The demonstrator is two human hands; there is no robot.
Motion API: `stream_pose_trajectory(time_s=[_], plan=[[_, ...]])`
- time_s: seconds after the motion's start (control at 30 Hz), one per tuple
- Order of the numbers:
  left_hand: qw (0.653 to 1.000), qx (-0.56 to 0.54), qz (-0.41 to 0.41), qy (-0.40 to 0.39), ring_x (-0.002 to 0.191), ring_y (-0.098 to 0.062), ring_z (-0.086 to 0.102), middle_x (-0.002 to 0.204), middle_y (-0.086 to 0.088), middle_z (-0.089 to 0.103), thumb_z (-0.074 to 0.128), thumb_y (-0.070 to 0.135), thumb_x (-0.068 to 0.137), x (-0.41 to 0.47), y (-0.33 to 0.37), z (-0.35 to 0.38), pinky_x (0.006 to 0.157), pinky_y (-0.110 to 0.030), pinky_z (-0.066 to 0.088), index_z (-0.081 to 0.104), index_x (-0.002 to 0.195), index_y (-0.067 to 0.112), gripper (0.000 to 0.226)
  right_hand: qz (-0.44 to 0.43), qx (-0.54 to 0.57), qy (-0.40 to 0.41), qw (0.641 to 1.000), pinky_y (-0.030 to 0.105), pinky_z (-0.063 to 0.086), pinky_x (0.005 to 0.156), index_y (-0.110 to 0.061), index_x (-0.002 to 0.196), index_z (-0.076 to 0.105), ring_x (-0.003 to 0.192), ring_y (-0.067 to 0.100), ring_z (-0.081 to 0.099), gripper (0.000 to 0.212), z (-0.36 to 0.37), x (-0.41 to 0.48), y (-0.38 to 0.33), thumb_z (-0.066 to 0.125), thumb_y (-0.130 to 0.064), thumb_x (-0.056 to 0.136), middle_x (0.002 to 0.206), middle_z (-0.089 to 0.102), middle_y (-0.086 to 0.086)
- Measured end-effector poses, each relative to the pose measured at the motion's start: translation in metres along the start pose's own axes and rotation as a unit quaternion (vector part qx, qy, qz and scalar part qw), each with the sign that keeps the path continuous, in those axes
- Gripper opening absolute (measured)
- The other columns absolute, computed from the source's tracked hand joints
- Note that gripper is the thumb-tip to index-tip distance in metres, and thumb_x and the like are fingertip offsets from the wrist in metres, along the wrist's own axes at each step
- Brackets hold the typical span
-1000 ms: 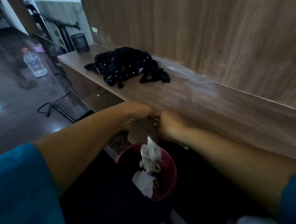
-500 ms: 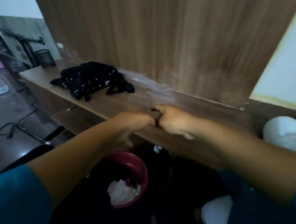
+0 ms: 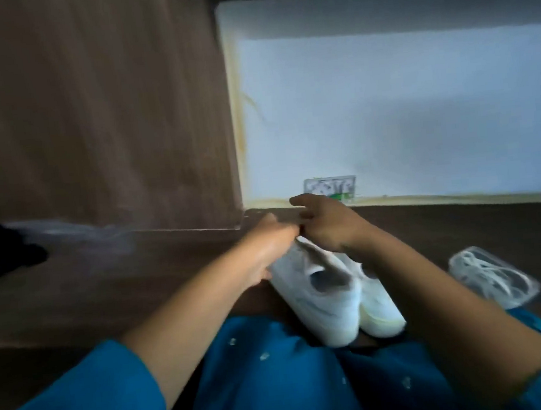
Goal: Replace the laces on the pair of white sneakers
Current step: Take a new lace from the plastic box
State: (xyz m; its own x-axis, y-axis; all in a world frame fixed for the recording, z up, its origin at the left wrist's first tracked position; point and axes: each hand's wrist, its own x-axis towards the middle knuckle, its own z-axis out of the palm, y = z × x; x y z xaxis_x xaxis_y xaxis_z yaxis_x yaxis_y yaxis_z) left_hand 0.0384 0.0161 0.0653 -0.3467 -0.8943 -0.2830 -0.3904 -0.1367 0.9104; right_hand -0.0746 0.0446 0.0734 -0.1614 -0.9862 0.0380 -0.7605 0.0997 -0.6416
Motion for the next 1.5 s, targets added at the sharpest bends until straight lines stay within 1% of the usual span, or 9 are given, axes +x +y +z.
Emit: stream_pose_trajectory(time_s=[0.13, 0.23, 0.33, 0.43, 0.6, 0.7, 0.8, 1.0, 1.5], plan=[[0.997, 0.066, 0.035, -0.035, 0.088, -0.015, 0.061, 0.107, -0.004, 0.064, 0.066, 0.045, 0.074, 0.017, -0.019, 0.052, 0.066, -0.029, 0.051, 0.053, 0.103, 0.027, 0.037, 0.056, -0.060, 0.065, 0.994, 0.024, 0.038, 0.091, -0.014, 0.129, 0.054, 0.122, 0.023, 0.051, 0.041, -0.019, -0.016, 0.061, 0.054, -0.017, 0.088, 0.131, 0.057, 0.005], [0.968, 0.232, 0.096, -0.013, 0.104, -0.020, 0.058, 0.119, -0.004, 0.058, 0.059, 0.016, 0.081, 0.029, -0.038, 0.068, 0.085, -0.032, 0.049, 0.052, 0.118, 0.031, 0.040, 0.094, -0.133, 0.021, 0.986, 0.027, 0.039, 0.095, -0.016, 0.139, 0.044, 0.122, 0.027, 0.050, 0.046, -0.013, -0.021, 0.096, 0.048, -0.025, 0.093, 0.134, 0.055, 0.009], [0.966, 0.225, 0.130, -0.011, 0.114, -0.014, 0.052, 0.130, -0.002, 0.055, 0.043, -0.011, 0.079, 0.043, -0.043, 0.064, 0.093, -0.024, 0.045, 0.055, 0.124, 0.027, 0.061, 0.119, -0.147, -0.019, 0.982, 0.028, 0.043, 0.087, -0.014, 0.133, 0.052, 0.110, 0.029, 0.057, 0.041, -0.012, -0.015, 0.114, 0.047, -0.025, 0.094, 0.121, 0.063, 0.012], [0.964, 0.217, 0.150, -0.025, 0.111, -0.007, 0.047, 0.135, 0.000, 0.051, 0.042, -0.018, 0.078, 0.054, -0.044, 0.057, 0.086, -0.017, 0.040, 0.056, 0.122, 0.029, 0.066, 0.119, -0.178, -0.032, 0.976, 0.028, 0.044, 0.090, -0.015, 0.132, 0.053, 0.113, 0.028, 0.056, 0.042, -0.016, -0.009, 0.117, 0.051, -0.021, 0.091, 0.125, 0.061, 0.010], [0.951, 0.265, 0.158, 0.011, 0.108, -0.025, 0.057, 0.126, -0.008, 0.057, 0.045, -0.009, 0.078, 0.062, -0.034, 0.068, 0.087, -0.030, 0.047, 0.061, 0.115, 0.026, 0.053, 0.094, -0.141, -0.050, 0.984, 0.026, 0.044, 0.092, -0.022, 0.124, 0.062, 0.115, 0.025, 0.055, 0.033, -0.021, -0.010, 0.116, 0.055, -0.026, 0.091, 0.128, 0.059, 0.006], [0.910, 0.308, 0.273, 0.054, 0.117, -0.021, 0.051, 0.123, -0.005, 0.055, 0.055, -0.001, 0.077, 0.050, -0.006, 0.099, 0.093, -0.018, 0.033, 0.065, 0.113, 0.018, 0.042, 0.101, -0.054, 0.056, 0.992, 0.019, 0.039, 0.077, -0.026, 0.114, 0.066, 0.107, 0.019, 0.060, 0.026, -0.042, -0.014, 0.130, 0.057, -0.024, 0.089, 0.120, 0.065, 0.002], [0.879, 0.318, 0.354, -0.013, 0.117, -0.014, 0.050, 0.121, 0.000, 0.057, 0.061, 0.011, 0.081, 0.038, 0.021, 0.145, 0.085, -0.008, 0.026, 0.064, 0.113, 0.019, 0.033, 0.207, -0.095, 0.155, 0.961, 0.026, 0.045, 0.084, -0.018, 0.112, 0.065, 0.107, 0.025, 0.061, 0.028, -0.071, -0.024, 0.159, 0.058, -0.015, 0.086, 0.115, 0.066, 0.007], [0.895, 0.322, 0.288, -0.114, 0.112, -0.017, 0.056, 0.124, -0.002, 0.060, 0.059, 0.015, 0.088, 0.055, 0.038, 0.230, 0.081, -0.019, 0.038, 0.060, 0.122, 0.017, 0.034, 0.407, -0.117, 0.131, 0.896, 0.032, 0.049, 0.069, -0.011, 0.106, 0.066, 0.094, 0.028, 0.062, 0.021, -0.109, -0.047, 0.219, 0.062, -0.019, 0.086, 0.106, 0.065, 0.012], [0.927, 0.289, 0.206, -0.124, 0.098, -0.017, 0.061, 0.113, -0.003, 0.065, 0.057, 0.003, 0.084, 0.088, 0.018, 0.264, 0.076, -0.025, 0.049, 0.065, 0.111, 0.018, 0.032, 0.407, -0.081, 0.155, 0.897, 0.032, 0.045, 0.066, -0.011, 0.103, 0.064, 0.082, 0.023, 0.058, 0.022, -0.100, -0.045, 0.246, 0.060, -0.027, 0.089, 0.101, 0.065, 0.009]])
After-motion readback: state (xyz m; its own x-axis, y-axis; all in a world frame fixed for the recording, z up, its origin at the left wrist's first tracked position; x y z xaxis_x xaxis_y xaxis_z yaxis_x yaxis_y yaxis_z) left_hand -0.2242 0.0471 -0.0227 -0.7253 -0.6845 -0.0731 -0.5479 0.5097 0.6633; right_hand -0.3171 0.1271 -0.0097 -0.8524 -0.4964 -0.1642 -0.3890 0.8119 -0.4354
